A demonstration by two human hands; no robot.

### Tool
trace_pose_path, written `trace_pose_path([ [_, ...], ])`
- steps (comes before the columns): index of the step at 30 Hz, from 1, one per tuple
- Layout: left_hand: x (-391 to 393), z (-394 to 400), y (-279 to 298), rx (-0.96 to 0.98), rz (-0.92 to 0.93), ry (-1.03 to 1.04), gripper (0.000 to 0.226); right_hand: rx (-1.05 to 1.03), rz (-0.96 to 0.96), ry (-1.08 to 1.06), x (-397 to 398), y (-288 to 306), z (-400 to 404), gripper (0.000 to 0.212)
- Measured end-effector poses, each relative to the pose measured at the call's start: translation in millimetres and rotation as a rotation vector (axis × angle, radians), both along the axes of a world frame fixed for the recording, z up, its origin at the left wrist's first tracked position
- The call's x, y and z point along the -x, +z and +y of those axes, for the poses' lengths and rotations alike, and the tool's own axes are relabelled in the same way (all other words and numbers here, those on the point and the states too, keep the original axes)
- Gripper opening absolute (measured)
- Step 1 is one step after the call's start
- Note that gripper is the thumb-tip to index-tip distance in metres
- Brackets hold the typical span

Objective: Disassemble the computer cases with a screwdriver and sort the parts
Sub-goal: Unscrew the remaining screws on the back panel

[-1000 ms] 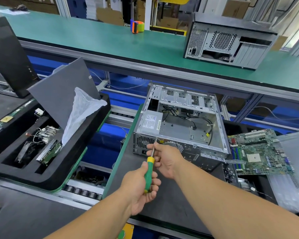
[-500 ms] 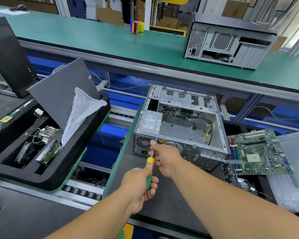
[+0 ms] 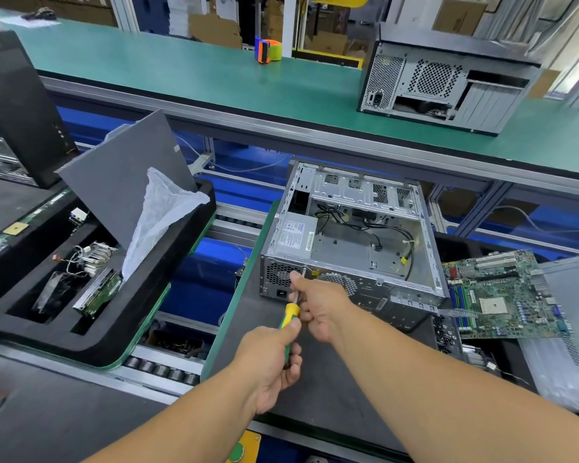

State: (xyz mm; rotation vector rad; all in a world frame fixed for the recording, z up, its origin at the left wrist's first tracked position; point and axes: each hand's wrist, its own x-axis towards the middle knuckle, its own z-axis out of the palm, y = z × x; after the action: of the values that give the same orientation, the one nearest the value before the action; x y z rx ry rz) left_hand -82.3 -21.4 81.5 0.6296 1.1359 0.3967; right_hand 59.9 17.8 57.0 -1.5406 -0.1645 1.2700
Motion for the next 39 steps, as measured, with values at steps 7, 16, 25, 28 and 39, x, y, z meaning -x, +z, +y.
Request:
trace_pose_path([
  [7,1.8,0.6,5.9,0.060,-0.047,-0.068,0.068,-0.060,0.059,0.032,-6.9,0.9,-4.1,0.029],
  [16,0.8,0.3,6.9,0.000,-0.011,-0.015,0.028,-0.039,0.047,-0.014,-6.2,1.2,-0.9,0.022],
  [25,3.1,1.8,8.9,0.061,-0.021,-0.041,0.062,-0.064,0.070,-0.006,-7.6,3.0,-1.0,0.019],
  [28,2.4,1.3,6.8,0.000,-0.014,-0.054,0.039,-0.037,0.027,-0.062,-6.0,1.0,1.5,0.023],
  [39,-0.3,0.5,4.9,0.019,0.009,-0.007,0.064,-0.060,0.096,0.046,-7.3,-1.7,-3.4,0.029],
])
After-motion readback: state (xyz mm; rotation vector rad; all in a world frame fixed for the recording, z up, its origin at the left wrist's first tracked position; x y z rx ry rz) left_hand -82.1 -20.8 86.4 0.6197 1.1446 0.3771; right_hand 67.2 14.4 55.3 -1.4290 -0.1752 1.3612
